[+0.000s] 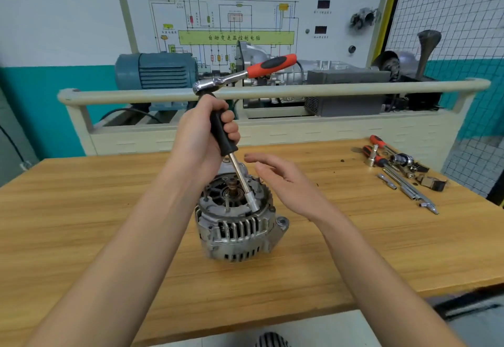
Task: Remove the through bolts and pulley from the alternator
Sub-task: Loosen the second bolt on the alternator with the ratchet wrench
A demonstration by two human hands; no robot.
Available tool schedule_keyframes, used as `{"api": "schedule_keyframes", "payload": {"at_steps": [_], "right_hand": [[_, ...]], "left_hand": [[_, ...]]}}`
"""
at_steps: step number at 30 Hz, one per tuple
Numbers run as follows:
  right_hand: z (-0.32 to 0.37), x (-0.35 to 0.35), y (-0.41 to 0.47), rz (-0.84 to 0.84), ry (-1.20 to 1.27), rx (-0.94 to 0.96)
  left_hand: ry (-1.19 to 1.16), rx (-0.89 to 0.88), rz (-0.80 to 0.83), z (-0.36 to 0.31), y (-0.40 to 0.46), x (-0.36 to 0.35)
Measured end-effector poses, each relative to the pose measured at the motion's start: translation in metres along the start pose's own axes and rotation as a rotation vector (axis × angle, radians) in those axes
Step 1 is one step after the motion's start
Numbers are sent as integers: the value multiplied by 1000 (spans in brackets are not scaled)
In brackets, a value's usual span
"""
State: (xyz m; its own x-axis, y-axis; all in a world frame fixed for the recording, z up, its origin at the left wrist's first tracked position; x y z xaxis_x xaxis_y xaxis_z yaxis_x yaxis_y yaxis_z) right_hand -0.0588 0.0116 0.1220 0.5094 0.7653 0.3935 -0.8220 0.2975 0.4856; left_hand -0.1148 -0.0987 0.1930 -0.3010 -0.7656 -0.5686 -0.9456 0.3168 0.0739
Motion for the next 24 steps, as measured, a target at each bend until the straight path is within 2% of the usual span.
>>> {"api": "schedule_keyframes", "payload": {"at_steps": [2,4,9,14,18,21,22,24], "right_hand": [[2,-21,-3,132,4,-5],[0,-34,-6,148,30,-10],[-8,-38,-7,5,152,-90],[-7,-38,-11,-195,57,-101],[-9,-37,-17,-254,95,-131],[-8,-10,0,-378,158,-141],[-9,-4,9,-380,123,-152],[-16,-12,26,-226,48,-225]], "left_hand": [[6,19,-34,-3,0,14],[33,56,-64,0,1,28],[57,134,-131,10,-1,61],[61,121,-161,6,-2,77],[143,132,-158,15,-2,78],[180,160,-131,27,-5,76],[195,152,-124,29,-7,76],[229,115,-119,30,-8,74]]}}
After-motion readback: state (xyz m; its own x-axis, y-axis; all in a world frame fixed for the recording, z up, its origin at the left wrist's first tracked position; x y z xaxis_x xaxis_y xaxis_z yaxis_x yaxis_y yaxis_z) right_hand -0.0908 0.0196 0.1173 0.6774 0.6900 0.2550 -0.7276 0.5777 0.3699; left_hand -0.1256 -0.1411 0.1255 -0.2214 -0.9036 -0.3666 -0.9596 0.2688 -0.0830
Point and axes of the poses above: each hand's wrist, its own y-axis towards the middle knuckle, its own x-axis out of the back of the hand, z = x × y, the point moved 8 cm from there along y, towards the middle knuckle, and after that the axes turned 14 degrees about -z, right-handed, at the moved point
